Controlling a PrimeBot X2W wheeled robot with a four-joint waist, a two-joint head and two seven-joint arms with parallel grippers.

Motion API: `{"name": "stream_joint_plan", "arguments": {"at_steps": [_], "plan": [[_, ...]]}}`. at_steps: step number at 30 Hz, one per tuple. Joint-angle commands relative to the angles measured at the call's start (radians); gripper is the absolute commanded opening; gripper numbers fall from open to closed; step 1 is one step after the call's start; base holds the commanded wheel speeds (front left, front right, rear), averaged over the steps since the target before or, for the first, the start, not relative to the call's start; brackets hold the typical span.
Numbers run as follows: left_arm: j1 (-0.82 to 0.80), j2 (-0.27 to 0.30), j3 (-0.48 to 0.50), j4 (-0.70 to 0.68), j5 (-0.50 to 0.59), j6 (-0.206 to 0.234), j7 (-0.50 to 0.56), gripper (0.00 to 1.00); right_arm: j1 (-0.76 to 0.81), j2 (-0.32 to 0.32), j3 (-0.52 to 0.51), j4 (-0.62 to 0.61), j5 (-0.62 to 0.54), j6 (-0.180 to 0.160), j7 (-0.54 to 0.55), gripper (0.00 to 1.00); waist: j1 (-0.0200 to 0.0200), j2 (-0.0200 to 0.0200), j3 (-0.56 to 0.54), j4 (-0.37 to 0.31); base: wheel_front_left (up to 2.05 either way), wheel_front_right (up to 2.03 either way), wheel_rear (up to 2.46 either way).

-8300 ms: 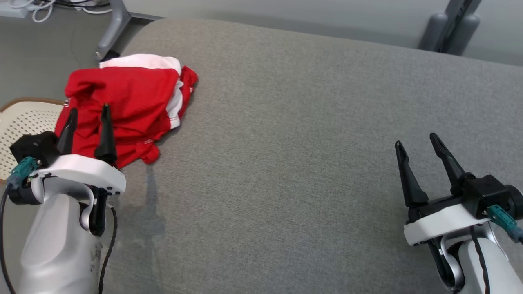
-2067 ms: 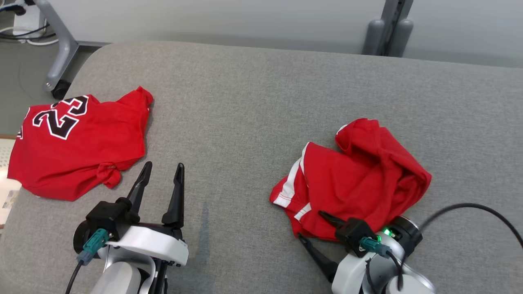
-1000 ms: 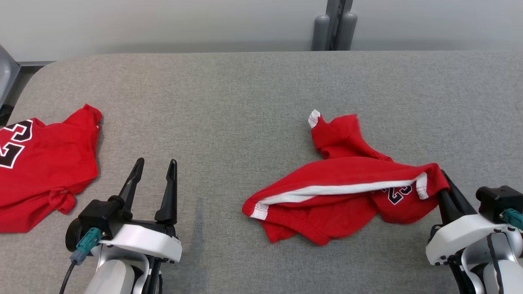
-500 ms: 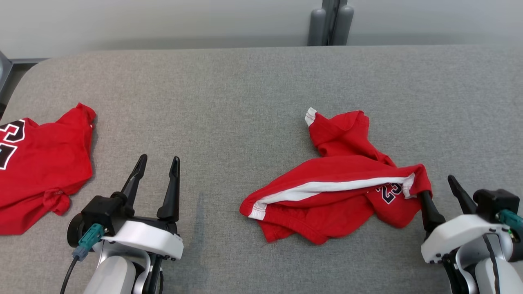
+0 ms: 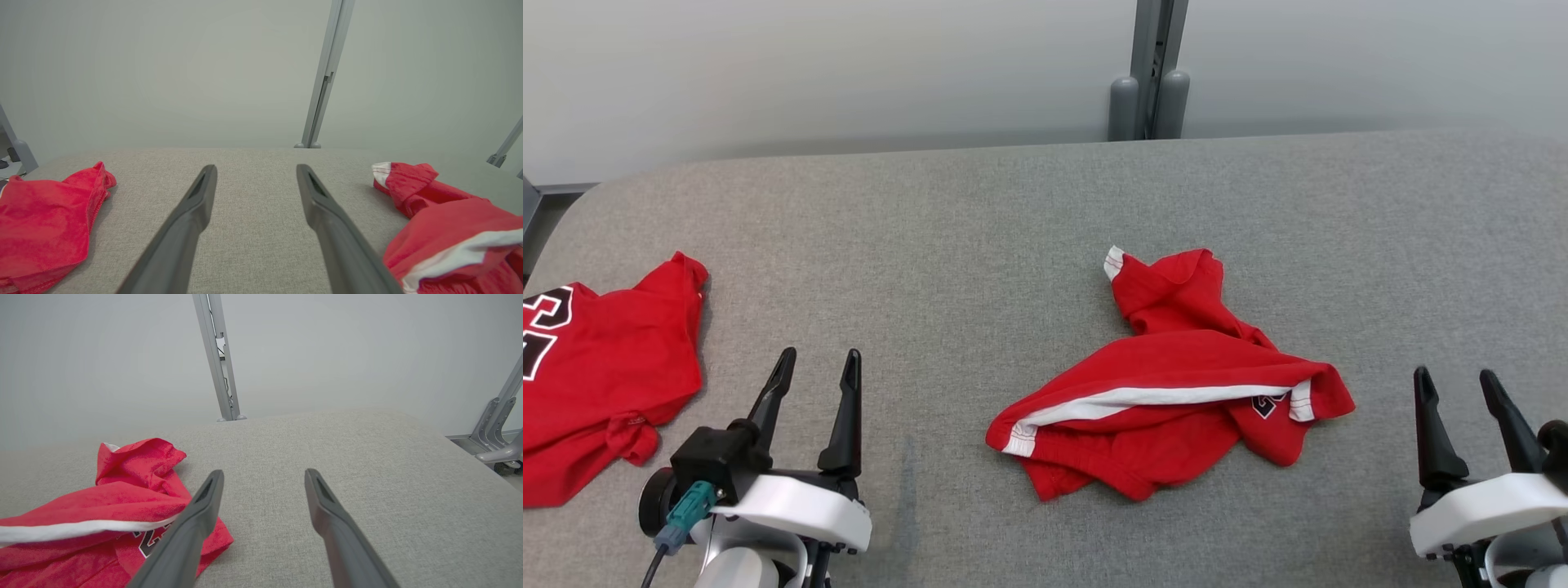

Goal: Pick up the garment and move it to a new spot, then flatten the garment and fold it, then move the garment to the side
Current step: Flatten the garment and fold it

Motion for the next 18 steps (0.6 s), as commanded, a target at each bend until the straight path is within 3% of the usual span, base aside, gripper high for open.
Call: {"name": "stream_joint_plan", "arguments": {"at_steps": [1, 7, 18], "plan": [[0.012, 0.007, 0.006, -0.007, -0.007, 0.006, 0.003, 1.00, 0.005, 0.002, 0.003, -0.029, 0.000, 0.000, -0.014, 1.00, 0.0000, -0.0001, -0.008, -0.003, 0.00, 0.00, 0.00], [0.040, 0.015, 0.001, -0.022, -0.009, 0.017, 0.007, 1.00, 0.001, 0.005, 0.050, -0.105, -0.011, 0.000, -0.038, 1.00, 0.0000, -0.0001, -0.033, 0.002, 0.00, 0.00, 0.00], [0.063, 0.022, -0.004, -0.043, -0.013, 0.030, 0.019, 1.00, 0.031, 0.006, 0.085, -0.112, -0.007, 0.000, -0.038, 1.00, 0.0000, -0.0001, -0.045, 0.012, 0.00, 0.00, 0.00]]}}
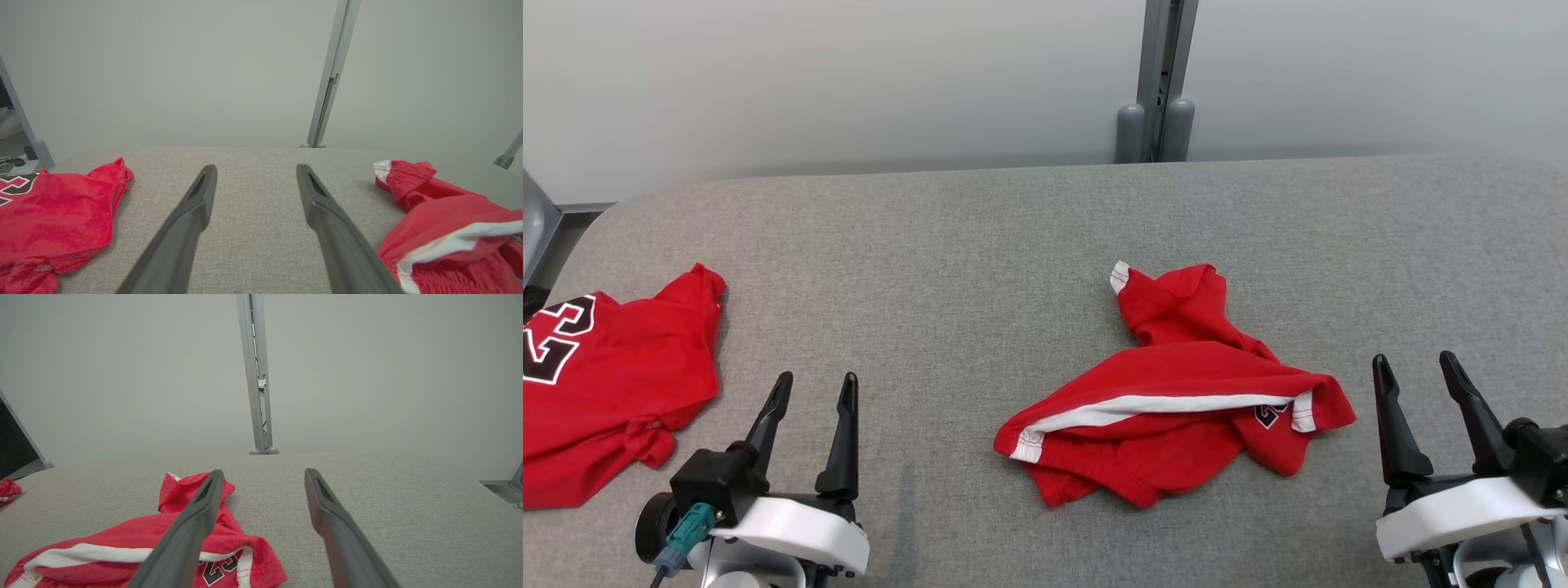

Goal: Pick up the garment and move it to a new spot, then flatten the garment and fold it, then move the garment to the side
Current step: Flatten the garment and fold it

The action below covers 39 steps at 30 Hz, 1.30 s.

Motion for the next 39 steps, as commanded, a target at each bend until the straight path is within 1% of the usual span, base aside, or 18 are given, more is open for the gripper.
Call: {"name": "stream_joint_plan", "arguments": {"at_steps": [1, 9, 14, 16, 19, 22, 26, 31, 38, 39], "plan": [[0.004, 0.007, 0.001, -0.004, -0.007, 0.003, 0.003, 1.00, 0.007, -0.004, -0.002, 0.002, 0.004, 0.000, -0.003, 1.00, 0.0000, 0.0000, 0.001, 0.000, 0.00, 0.00, 0.00], [-0.002, 0.006, -0.007, -0.009, -0.009, 0.008, 0.004, 1.00, 0.004, -0.003, 0.001, 0.008, 0.011, 0.000, -0.002, 1.00, 0.0000, 0.0000, 0.006, 0.006, 0.00, 0.00, 0.00], [-0.008, -0.003, -0.030, 0.000, -0.022, -0.011, 0.027, 1.00, -0.002, -0.003, 0.003, 0.012, 0.013, 0.000, -0.001, 1.00, 0.0000, 0.0000, 0.009, 0.009, 0.00, 0.00, 0.00], [-0.017, -0.013, -0.050, 0.001, -0.026, -0.027, 0.046, 1.00, -0.005, -0.003, 0.005, 0.012, 0.013, 0.000, 0.001, 1.00, 0.0000, 0.0000, 0.014, 0.009, 0.00, 0.00, 0.00], [-0.020, -0.037, -0.109, 0.008, -0.034, -0.063, 0.102, 1.00, -0.007, -0.003, 0.011, 0.014, 0.012, 0.000, 0.004, 1.00, 0.0000, 0.0000, 0.027, 0.006, 0.00, 0.00, 0.00], [-0.011, -0.061, -0.166, 0.028, -0.058, -0.100, 0.178, 1.00, -0.013, -0.004, 0.018, 0.016, 0.016, 0.000, 0.002, 1.00, 0.0000, 0.0000, 0.040, -0.004, 0.00, 0.00, 0.00], [-0.018, -0.093, -0.229, 0.081, -0.109, -0.132, 0.290, 1.00, -0.023, -0.004, 0.027, 0.020, 0.020, 0.000, 0.002, 1.00, 0.0000, 0.0000, 0.063, -0.026, 0.00, 0.00, 0.00], [-0.055, -0.108, -0.231, 0.121, -0.135, -0.134, 0.291, 1.00, -0.028, -0.004, 0.026, 0.023, 0.018, 0.000, 0.000, 1.00, 0.0000, 0.0000, 0.084, -0.043, 0.00, 0.00, 0.00], [-0.107, -0.107, -0.227, 0.152, -0.147, -0.151, 0.256, 1.00, -0.018, -0.003, 0.027, 0.038, 0.025, 0.000, 0.006, 1.00, 0.0000, 0.0000, 0.102, -0.057, 0.00, 0.00, 0.00], [-0.112, -0.107, -0.227, 0.153, -0.150, -0.153, 0.249, 0.47, -0.010, -0.003, 0.031, 0.041, 0.026, 0.000, 0.007, 1.00, 0.0000, 0.0000, 0.104, -0.059, 0.00, 0.00, 0.00]]}}
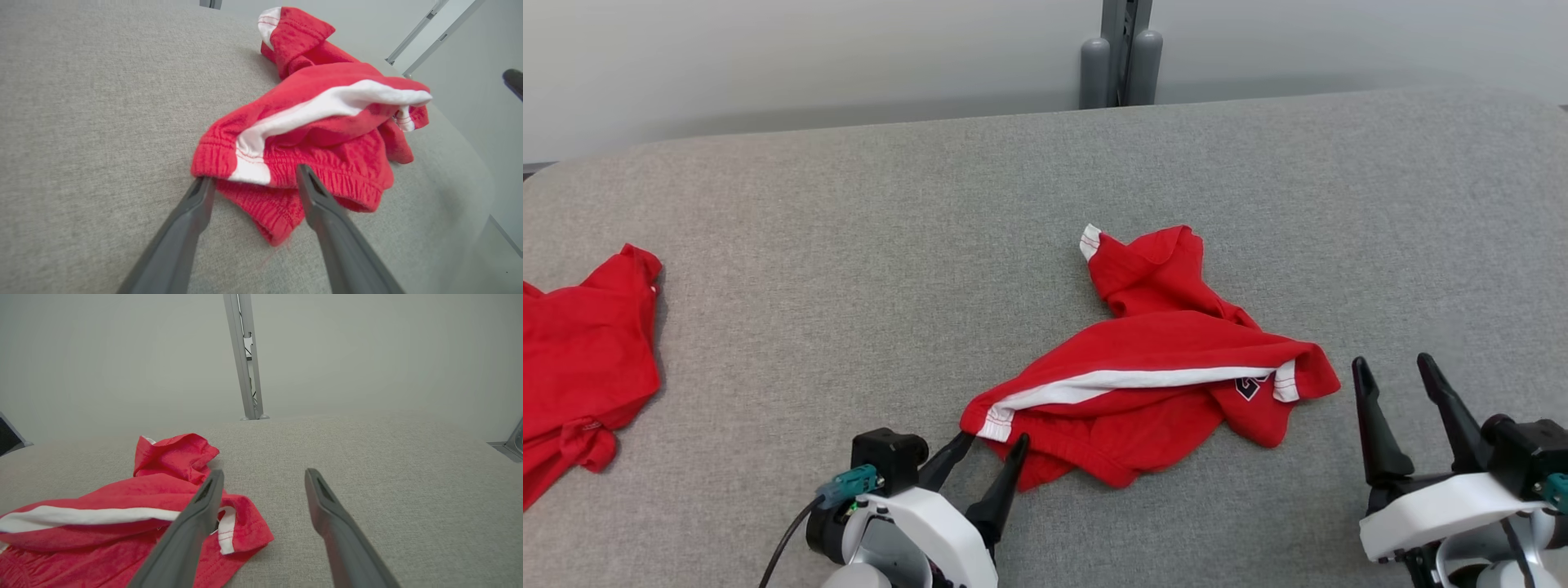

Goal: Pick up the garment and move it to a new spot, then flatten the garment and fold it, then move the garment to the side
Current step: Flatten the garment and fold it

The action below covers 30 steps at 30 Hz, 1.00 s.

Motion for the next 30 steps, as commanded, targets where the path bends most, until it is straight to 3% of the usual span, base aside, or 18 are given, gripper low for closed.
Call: {"name": "stream_joint_plan", "arguments": {"at_steps": [1, 10, 24, 25, 26, 27, 28, 30], "plan": [[-0.023, 0.006, 0.005, 0.003, -0.005, -0.009, -0.019, 0.00, 0.020, -0.004, 0.008, 0.012, 0.010, 0.000, 0.007, 1.00, 0.0000, 0.0000, 0.004, -0.003, 0.00, 0.00, 0.00], [-0.041, 0.014, 0.008, 0.009, -0.007, -0.010, -0.056, 0.00, 0.043, -0.004, 0.075, 0.085, 0.054, 0.000, 0.007, 1.00, 0.0000, 0.0000, 0.021, -0.005, 0.00, 0.00, 0.00], [-0.088, 0.013, -0.029, 0.011, 0.017, -0.016, -0.063, 0.00, -0.140, -0.004, 0.110, 0.326, 0.071, 0.000, -0.049, 1.00, 0.0000, 0.0000, 0.076, 0.039, 0.00, 0.00, 0.00], [-0.090, 0.013, -0.031, 0.012, 0.017, -0.016, -0.064, 0.00, -0.152, -0.004, 0.110, 0.339, 0.072, 0.000, -0.055, 0.90, 0.0000, 0.0000, 0.078, 0.042, 0.00, 0.00, 0.00], [-0.093, 0.013, -0.032, 0.012, 0.018, -0.016, -0.067, 0.00, -0.161, -0.004, 0.110, 0.348, 0.080, 0.000, -0.062, 0.39, 0.0000, 0.0000, 0.080, 0.044, 0.00, 0.00, 0.00], [-0.095, 0.012, -0.034, 0.012, 0.018, -0.017, -0.069, 0.00, -0.168, -0.004, 0.111, 0.359, 0.080, 0.000, -0.070, 0.10, 0.0000, 0.0000, 0.081, 0.045, 0.00, 0.00, 0.00], [-0.097, 0.012, -0.035, 0.010, 0.020, -0.016, -0.074, 0.00, -0.172, -0.004, 0.112, 0.369, 0.081, 0.000, -0.074, 0.00, 0.0000, 0.0000, 0.082, 0.046, 0.00, 0.00, 0.00], [-0.101, 0.015, -0.034, 0.004, 0.023, -0.013, -0.086, 0.00, -0.182, -0.004, 0.109, 0.378, 0.080, 0.000, -0.083, 0.00, 0.0000, 0.0000, 0.083, 0.047, 0.00, 0.00, 0.00]]}}
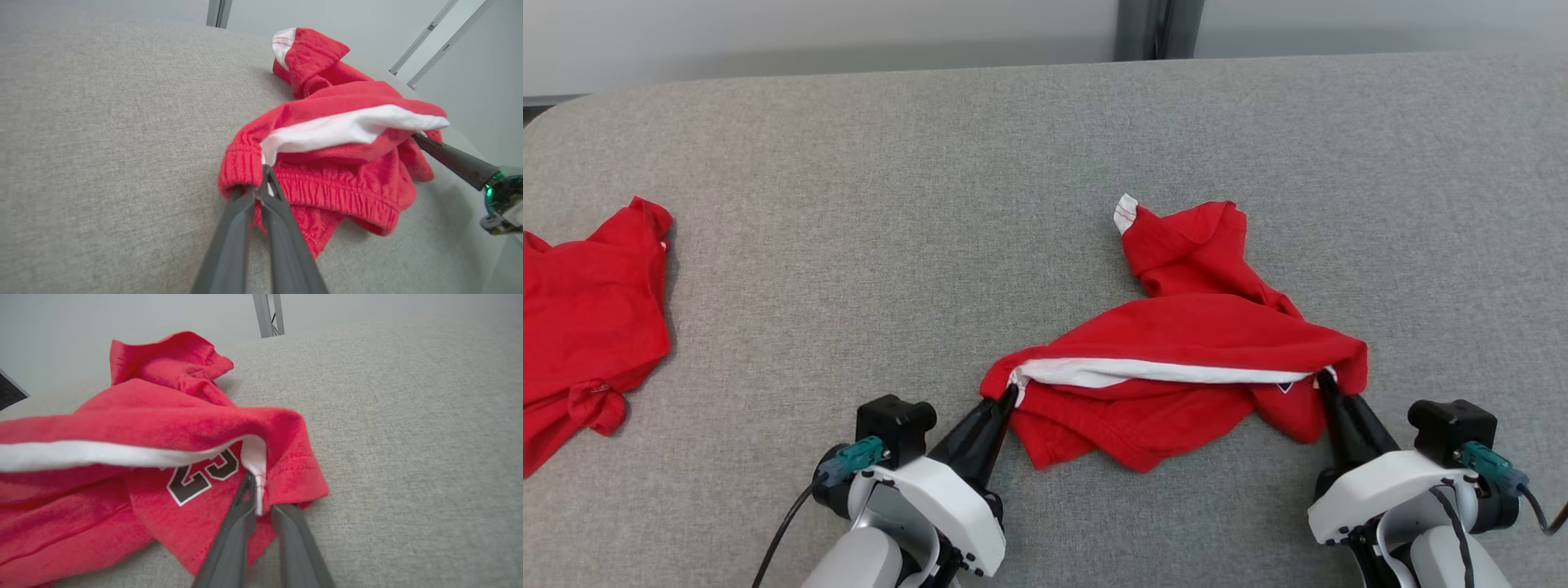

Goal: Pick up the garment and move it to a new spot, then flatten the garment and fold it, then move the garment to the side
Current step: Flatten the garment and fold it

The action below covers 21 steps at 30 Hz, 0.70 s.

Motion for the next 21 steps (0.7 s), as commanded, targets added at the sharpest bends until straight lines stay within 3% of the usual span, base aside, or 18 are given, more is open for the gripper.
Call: {"name": "stream_joint_plan", "arguments": {"at_steps": [1, 11, 21], "plan": [[-0.025, 0.009, 0.004, -0.010, 0.009, 0.002, -0.014, 0.00, -0.014, -0.005, -0.005, 0.000, 0.000, 0.000, -0.015, 0.00, 0.0000, 0.0000, 0.000, 0.000, 0.00, 0.00, 0.00], [-0.089, 0.093, 0.059, -0.164, 0.066, 0.041, -0.091, 0.00, -0.027, -0.043, -0.028, -0.170, -0.028, 0.000, 0.001, 0.00, 0.0000, 0.0000, -0.029, -0.018, 0.00, 0.00, 0.00], [-0.250, 0.171, 0.101, -0.285, 0.109, 0.049, -0.044, 0.00, -0.128, -0.121, -0.032, -0.402, -0.034, 0.000, 0.101, 0.00, 0.0000, 0.0000, -0.079, -0.027, 0.00, 0.00, 0.00]]}}
